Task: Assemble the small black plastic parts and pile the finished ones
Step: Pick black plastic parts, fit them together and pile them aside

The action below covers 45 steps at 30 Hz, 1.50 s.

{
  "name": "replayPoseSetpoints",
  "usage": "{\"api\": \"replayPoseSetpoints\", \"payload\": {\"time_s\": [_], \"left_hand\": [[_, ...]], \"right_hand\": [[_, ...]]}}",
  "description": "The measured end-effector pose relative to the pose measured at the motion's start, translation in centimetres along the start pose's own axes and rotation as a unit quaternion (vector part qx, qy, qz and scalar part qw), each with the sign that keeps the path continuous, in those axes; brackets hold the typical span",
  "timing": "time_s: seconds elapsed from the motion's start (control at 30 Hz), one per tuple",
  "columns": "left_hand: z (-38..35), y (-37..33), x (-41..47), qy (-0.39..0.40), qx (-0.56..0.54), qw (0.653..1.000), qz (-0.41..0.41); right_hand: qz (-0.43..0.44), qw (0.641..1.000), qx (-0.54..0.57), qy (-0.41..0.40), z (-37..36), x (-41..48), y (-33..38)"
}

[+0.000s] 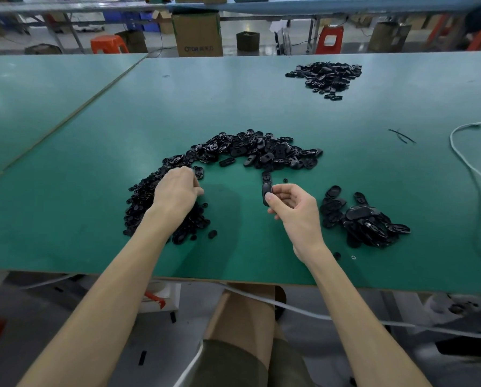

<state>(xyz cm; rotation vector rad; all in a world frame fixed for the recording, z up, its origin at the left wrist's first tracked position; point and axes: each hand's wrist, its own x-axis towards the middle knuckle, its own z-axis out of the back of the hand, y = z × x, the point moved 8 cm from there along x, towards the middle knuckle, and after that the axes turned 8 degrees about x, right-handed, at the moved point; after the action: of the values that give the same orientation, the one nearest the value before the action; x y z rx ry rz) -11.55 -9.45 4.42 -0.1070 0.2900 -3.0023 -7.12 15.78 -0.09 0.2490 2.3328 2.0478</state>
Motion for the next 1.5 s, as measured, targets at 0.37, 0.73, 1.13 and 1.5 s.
{"api": "replayPoseSetpoints", "payload": {"time_s": [0.37,0.73,1.13,1.5], "left_hand": [[-0.3,-2.0,-0.6,-0.050,0.074,0.995,-0.053],[-4.1,-9.5,-3.0,0.048,-0.505,0.860,-0.062],[-6.0,-8.5,-4.2,-0.002,-0.644,0.765,-0.022],[-5.9,-8.7,-4.2,-0.017,-0.596,0.801,-0.049]], "right_hand": [[-0.002,1.000,0.006,-0.005,0.1,-0.1,0.1],[0.006,0.999,0.031,-0.017,0.3,-0.2,0.4],[0.002,0.998,0.057,-0.024,0.5,0.0,0.1],[-0.002,0.998,0.054,-0.030,0.6,0.1,-0.1]]}}
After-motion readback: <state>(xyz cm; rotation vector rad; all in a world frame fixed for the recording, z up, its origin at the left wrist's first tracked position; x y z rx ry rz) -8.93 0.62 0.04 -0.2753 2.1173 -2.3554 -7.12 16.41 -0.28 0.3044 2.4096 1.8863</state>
